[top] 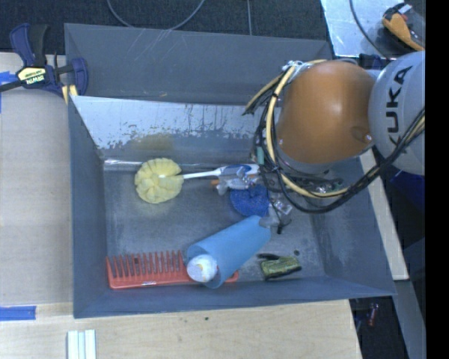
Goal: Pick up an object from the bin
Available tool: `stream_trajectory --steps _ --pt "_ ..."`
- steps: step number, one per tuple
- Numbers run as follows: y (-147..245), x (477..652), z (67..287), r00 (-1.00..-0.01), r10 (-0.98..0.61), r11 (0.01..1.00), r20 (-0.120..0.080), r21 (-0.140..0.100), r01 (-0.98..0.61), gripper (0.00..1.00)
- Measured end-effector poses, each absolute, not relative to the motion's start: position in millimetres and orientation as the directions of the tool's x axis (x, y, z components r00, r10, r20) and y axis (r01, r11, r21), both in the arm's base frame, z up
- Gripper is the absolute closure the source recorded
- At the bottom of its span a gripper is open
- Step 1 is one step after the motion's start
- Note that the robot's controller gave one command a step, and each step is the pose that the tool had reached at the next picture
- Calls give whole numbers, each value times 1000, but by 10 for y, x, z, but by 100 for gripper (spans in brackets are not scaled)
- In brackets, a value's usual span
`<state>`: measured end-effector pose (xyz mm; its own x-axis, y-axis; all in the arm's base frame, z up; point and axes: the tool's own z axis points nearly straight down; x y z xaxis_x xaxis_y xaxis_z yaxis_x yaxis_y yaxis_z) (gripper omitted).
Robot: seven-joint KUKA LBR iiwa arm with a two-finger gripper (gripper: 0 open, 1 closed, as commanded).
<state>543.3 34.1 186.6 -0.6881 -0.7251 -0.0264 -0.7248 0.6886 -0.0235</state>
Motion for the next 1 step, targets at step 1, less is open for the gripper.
stream_trajectory --steps 1 --pt "423 5603 2487 -817 -575 818 -35 -20 -575 0"
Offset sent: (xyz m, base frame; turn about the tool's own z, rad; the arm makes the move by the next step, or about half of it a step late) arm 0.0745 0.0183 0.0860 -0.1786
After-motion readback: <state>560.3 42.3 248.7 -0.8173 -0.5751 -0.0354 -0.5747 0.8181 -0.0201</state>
